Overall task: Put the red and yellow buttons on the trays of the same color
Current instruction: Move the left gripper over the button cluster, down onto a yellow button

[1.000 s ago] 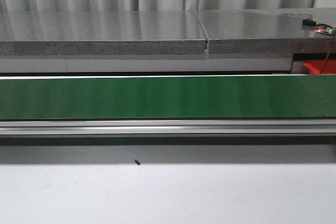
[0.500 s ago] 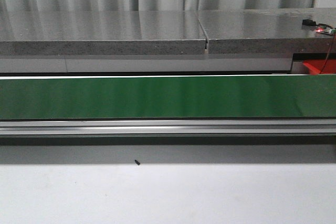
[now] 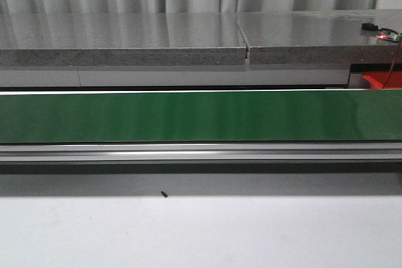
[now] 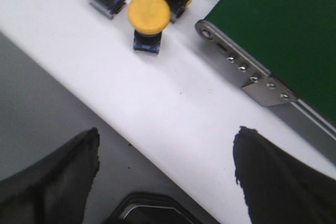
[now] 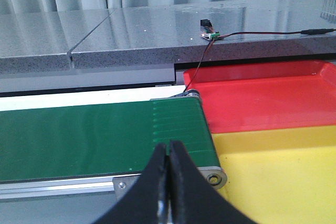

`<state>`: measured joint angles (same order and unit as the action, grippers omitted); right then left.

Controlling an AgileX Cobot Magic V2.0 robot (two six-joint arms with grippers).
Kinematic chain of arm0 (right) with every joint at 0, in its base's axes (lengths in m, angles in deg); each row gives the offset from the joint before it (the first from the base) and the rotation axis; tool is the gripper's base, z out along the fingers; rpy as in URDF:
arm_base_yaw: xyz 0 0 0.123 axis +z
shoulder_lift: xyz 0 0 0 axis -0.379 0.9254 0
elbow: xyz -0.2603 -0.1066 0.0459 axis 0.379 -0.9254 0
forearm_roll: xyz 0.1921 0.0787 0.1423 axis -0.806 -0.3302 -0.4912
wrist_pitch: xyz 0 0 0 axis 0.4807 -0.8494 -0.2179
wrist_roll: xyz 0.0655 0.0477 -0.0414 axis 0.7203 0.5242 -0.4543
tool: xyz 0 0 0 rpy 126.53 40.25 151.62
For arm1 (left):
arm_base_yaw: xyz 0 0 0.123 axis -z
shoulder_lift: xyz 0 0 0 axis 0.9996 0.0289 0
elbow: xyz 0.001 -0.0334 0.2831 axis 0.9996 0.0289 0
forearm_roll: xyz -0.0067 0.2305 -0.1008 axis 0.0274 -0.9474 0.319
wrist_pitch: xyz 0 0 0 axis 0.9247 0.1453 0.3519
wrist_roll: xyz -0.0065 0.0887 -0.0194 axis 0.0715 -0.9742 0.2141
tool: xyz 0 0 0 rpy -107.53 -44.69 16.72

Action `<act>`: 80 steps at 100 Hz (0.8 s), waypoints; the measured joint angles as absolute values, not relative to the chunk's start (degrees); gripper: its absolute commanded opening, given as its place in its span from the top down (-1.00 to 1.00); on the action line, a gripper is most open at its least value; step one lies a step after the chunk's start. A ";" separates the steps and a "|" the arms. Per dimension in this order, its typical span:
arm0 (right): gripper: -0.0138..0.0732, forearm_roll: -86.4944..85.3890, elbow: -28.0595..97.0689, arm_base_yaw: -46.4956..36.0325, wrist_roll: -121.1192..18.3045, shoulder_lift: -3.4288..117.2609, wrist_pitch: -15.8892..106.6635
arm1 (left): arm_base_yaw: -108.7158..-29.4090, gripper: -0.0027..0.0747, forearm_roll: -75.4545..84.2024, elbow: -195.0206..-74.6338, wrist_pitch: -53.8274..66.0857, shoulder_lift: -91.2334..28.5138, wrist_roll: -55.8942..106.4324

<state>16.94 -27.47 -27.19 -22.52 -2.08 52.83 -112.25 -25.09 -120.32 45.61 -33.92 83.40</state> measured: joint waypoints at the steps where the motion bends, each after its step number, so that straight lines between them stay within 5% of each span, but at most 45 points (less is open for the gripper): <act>1: 0.84 16.94 -27.47 -27.19 -22.52 -2.08 52.83 | -112.56 -0.42 -25.09 -120.30 45.74 -33.67 83.40; 80: 0.84 16.94 -27.47 -27.19 -22.52 -2.08 52.83 | -114.46 -0.40 -25.64 -133.78 46.53 -7.31 83.40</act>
<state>16.94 -27.47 -27.19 -22.52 -2.08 52.83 -114.46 -25.64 -133.78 46.53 -7.31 83.40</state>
